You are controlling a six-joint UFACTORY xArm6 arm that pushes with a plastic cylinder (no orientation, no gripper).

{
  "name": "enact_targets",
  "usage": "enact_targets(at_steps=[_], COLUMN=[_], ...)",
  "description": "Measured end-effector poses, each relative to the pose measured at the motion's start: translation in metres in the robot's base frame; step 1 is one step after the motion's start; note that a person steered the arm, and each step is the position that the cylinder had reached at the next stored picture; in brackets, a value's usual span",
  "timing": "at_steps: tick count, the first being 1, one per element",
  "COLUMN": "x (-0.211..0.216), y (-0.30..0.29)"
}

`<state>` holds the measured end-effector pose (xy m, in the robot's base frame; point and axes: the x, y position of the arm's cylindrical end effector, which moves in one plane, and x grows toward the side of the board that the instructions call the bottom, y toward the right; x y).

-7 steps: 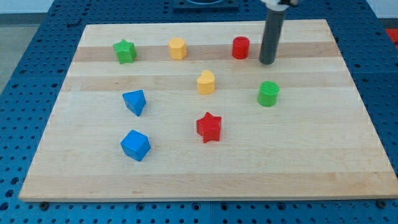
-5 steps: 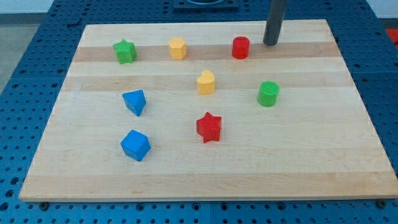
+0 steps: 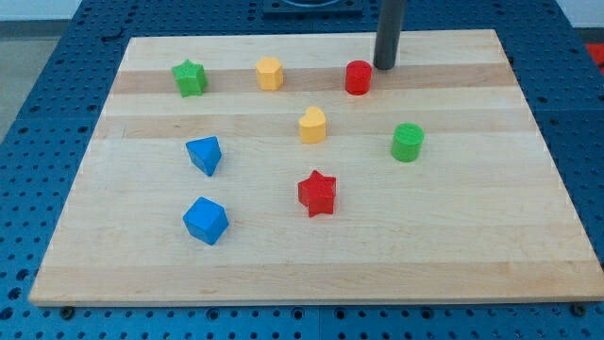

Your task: Slide red circle to the center left

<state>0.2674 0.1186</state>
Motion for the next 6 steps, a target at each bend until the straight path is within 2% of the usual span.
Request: enact_targets(at_steps=[2,5,6], x=[0.034,0.018,0.018], y=[0.005,-0.024,-0.062])
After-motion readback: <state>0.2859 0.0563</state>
